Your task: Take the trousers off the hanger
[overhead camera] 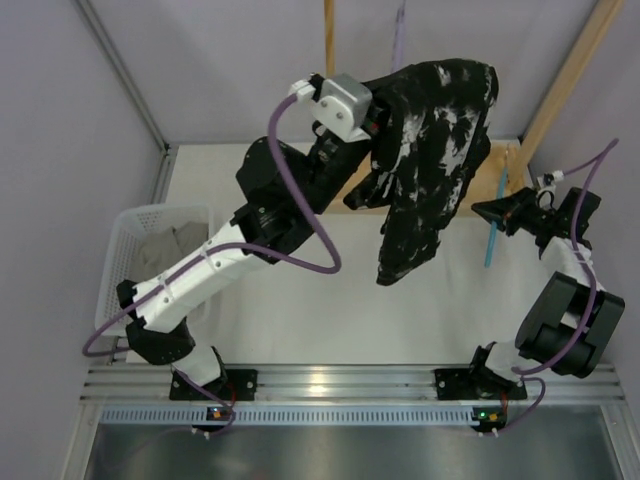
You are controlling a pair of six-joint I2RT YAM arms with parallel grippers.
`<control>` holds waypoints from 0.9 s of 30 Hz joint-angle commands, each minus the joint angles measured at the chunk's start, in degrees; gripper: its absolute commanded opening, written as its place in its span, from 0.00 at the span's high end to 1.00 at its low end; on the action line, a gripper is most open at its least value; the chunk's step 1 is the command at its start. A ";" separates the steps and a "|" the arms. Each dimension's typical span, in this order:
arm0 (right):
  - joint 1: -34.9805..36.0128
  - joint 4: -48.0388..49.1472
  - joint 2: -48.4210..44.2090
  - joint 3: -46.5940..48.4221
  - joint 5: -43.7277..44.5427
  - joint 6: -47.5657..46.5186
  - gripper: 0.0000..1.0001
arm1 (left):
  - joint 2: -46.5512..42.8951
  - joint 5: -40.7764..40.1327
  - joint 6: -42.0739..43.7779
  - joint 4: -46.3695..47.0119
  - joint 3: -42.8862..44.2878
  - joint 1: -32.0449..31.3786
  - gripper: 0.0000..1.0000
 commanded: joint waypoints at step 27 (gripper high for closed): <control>-0.16 -10.86 -3.84 13.38 0.43 -9.23 1.00 | -42.60 -0.15 -21.48 -8.88 -23.36 48.46 1.00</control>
